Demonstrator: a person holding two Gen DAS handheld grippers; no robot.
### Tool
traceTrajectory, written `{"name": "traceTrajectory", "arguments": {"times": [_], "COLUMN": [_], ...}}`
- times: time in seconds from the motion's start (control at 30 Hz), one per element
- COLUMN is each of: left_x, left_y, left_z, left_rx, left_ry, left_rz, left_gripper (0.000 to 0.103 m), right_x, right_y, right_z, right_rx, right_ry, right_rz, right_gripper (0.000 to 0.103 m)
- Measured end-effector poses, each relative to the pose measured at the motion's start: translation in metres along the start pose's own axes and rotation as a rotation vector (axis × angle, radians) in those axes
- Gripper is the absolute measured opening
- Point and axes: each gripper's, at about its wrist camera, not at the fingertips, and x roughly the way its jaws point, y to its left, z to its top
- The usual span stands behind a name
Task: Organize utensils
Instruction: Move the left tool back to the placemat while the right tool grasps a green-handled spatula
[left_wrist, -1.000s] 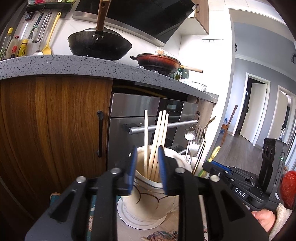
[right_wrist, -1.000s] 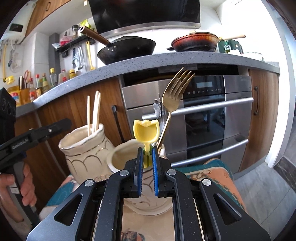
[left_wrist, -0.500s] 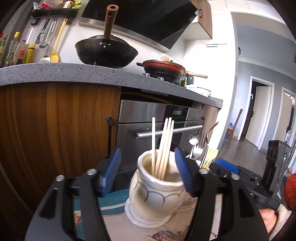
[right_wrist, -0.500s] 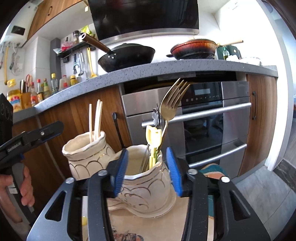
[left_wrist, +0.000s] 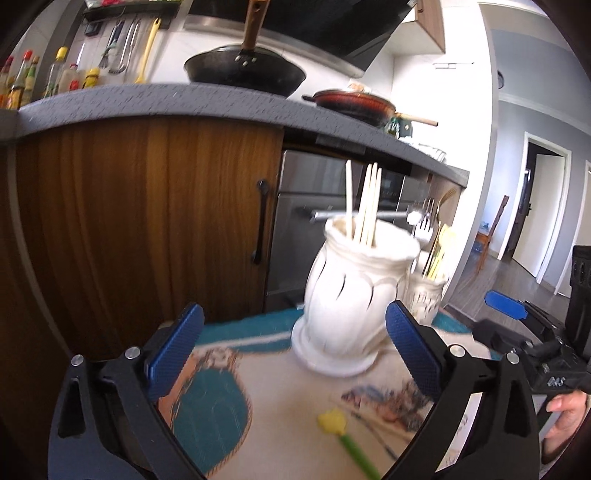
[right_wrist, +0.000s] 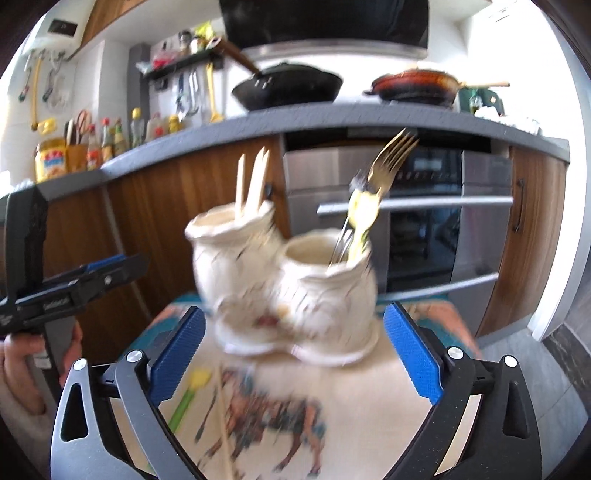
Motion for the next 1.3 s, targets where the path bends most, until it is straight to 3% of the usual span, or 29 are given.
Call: {"name": "traceTrajectory", "arguments": {"times": [0.3,0.6,0.77,1.03,1.2,1.3], "left_x": [-0.016,-0.012,-0.005,-0.003,-0.001,-0.001], "left_y": [0.006,0.019,0.025,0.030,0.030,0.029], "left_z": [-0.027,-0.030,-0.030,-0.030,-0.031,-0.032], "left_rx": [-0.002,-0.039,-0.068,-0.072,-0.064,-0.057], "left_ry": [0.056,0.070,0.093,0.093,0.105,0.111], "left_rz": [0.038,0.066,0.069,0.066,0.066,0.067], "left_gripper": [0.097,0.097,0.097,0.097,0.097,0.097], "right_x": [-0.004,0.025,0.042,0.071,0.072,0.061], "right_y": [0.056,0.100,0.110,0.117,0.110,0.100], "right_z": [-0.034,-0.057,-0.060,-0.061,-0.062,-0.060], "right_rx": [-0.045,-0.143,-0.166,-0.180,-0.146,-0.108], "right_ry": [0.191,0.363,0.416,0.485,0.478,0.440], "right_rz": [0.089,0.066,0.048,0.028,0.036,0.036], "right_gripper": [0.098,0.095,0.060,0.023,0.011,0.010]}}
